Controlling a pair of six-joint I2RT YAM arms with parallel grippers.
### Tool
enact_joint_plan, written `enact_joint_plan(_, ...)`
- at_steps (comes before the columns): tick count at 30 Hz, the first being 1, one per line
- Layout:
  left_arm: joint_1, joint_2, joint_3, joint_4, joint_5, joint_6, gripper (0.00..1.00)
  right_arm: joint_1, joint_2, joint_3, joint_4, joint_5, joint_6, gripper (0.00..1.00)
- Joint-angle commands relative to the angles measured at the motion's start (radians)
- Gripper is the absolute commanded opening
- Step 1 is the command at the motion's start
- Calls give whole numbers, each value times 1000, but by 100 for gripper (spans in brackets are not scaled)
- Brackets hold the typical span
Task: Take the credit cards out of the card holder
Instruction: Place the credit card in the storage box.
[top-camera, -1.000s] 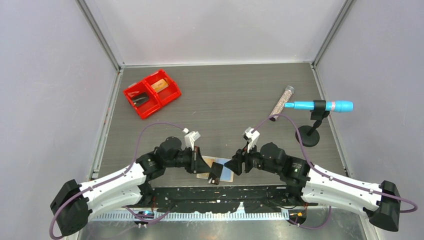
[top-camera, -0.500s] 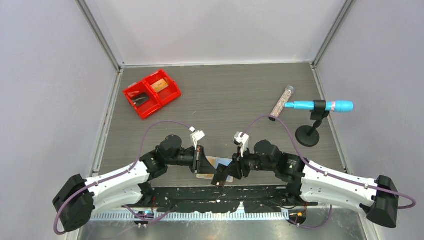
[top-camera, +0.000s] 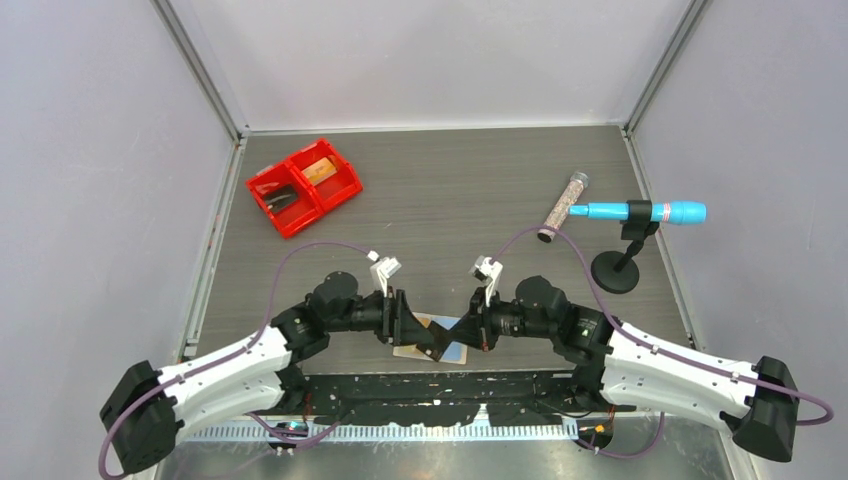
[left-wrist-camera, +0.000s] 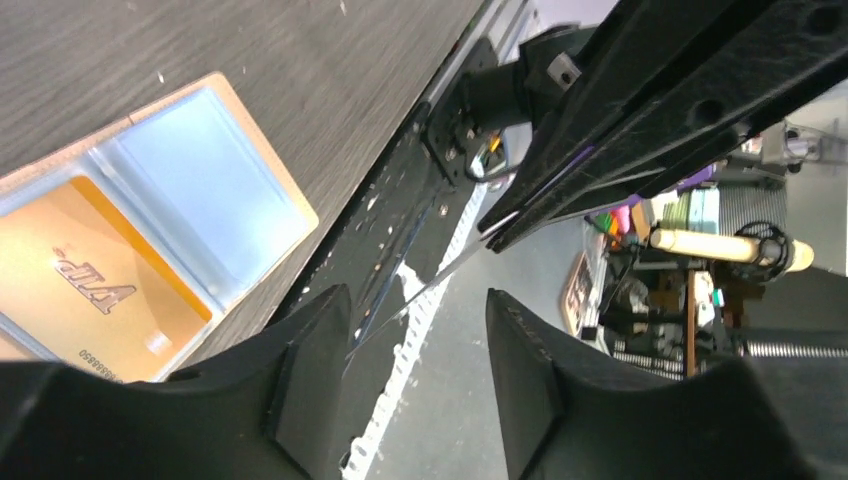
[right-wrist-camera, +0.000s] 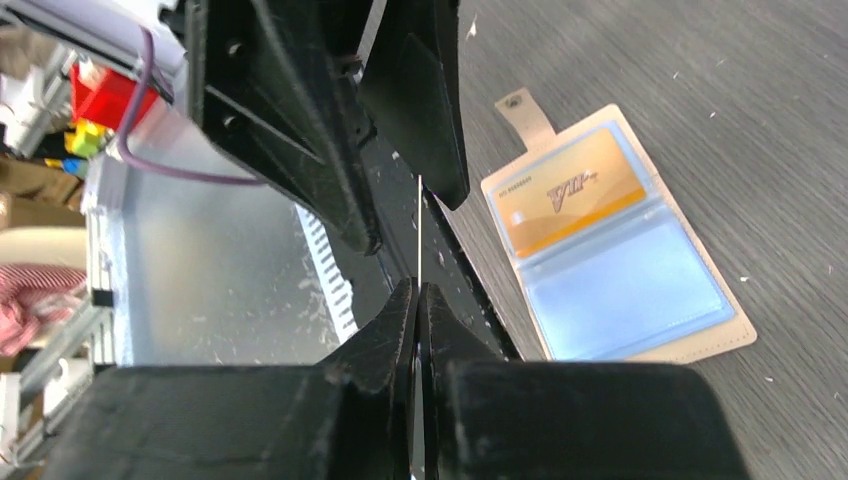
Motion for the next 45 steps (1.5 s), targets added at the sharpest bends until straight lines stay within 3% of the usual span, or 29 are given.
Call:
enact_joint_plan(1,17,-115,1,32,-133,-34,58,-19,-21,-8,162,31,119,5)
enact_joint_plan(10,29,-318,-73,16,-232,-110,61,-23,-173,-133,353,251,331,5)
enact_joint_plan(15,29,-392,-103,49,-258,-151,61,-23,-245,-201,419,289,458,5)
enact_joint_plan(23,29,-309,-107,184,-218,-215,55,-22,-265,-252,506,382,563,5)
enact_joint_plan(28,27,-262,-113,247,-203,-236,46,-22,-241,-255,535,406,585,5)
enact_joint_plan(33,27,-253,-113,252,-210,-246,31,-22,-227,-275,561,415,617,5)
enact_joint_plan(41,29,-250,-126,255,-233,-245,40,-22,-207,-298,598,384,641,5)
enact_joint_plan(45,28,-242,-122,282,-234,-250,35,-22,-186,-290,596,370,644,5)
